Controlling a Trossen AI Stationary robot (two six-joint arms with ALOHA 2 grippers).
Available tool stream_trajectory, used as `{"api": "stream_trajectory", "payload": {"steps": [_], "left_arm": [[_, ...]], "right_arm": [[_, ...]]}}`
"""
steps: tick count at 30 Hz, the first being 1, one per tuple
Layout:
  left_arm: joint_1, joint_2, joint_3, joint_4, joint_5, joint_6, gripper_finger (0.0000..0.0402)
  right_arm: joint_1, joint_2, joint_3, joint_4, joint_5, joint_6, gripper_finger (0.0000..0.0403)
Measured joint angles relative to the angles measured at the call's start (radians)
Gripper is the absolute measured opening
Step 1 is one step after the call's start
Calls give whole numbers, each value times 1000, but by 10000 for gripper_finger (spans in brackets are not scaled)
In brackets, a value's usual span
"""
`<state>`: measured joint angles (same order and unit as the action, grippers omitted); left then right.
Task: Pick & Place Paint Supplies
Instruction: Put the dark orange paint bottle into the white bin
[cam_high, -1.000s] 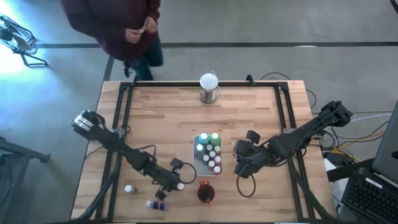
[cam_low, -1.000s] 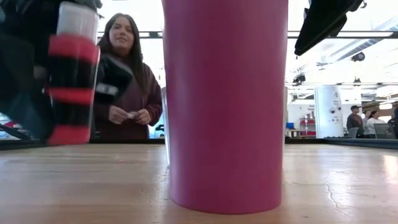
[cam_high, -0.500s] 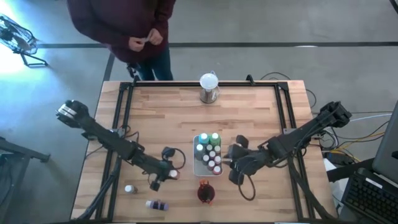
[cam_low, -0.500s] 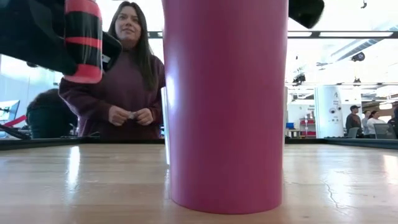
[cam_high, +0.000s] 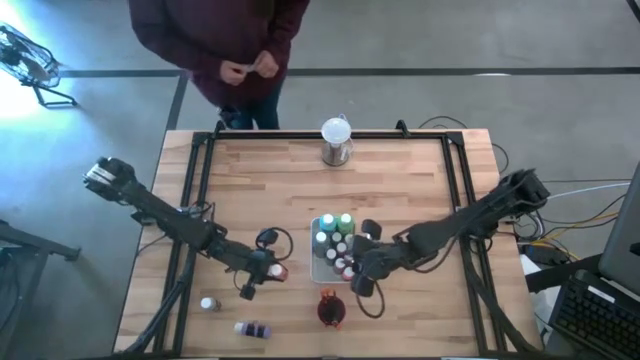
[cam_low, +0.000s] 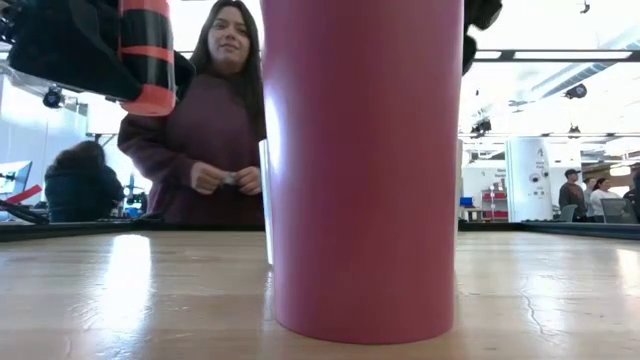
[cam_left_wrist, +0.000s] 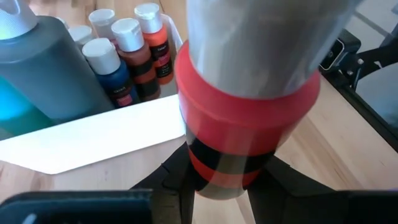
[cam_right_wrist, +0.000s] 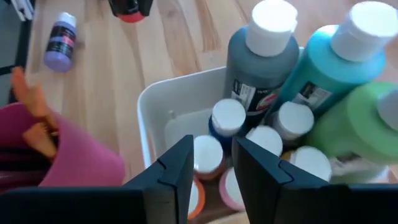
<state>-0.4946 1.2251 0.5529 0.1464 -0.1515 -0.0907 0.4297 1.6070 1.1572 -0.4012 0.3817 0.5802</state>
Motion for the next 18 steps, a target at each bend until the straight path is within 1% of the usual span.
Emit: {"api": "stream_trajectory", "payload": {"steps": [4, 9, 14, 18], "left_arm": [[0, 0, 0, -14, 1, -7, 110], [6, 0, 0, -10, 1, -8, 110], [46, 1, 21, -8, 1, -47, 110], [82, 1, 73, -41, 1, -73, 110]], "right_arm": [[-6, 12, 4, 20, 0, -29, 117], [-5, -23, 58, -34, 2, -48, 126], [-10, -20, 156, -32, 2, -165, 134], [-16, 8, 239, -27, 2, -259, 140]]}}
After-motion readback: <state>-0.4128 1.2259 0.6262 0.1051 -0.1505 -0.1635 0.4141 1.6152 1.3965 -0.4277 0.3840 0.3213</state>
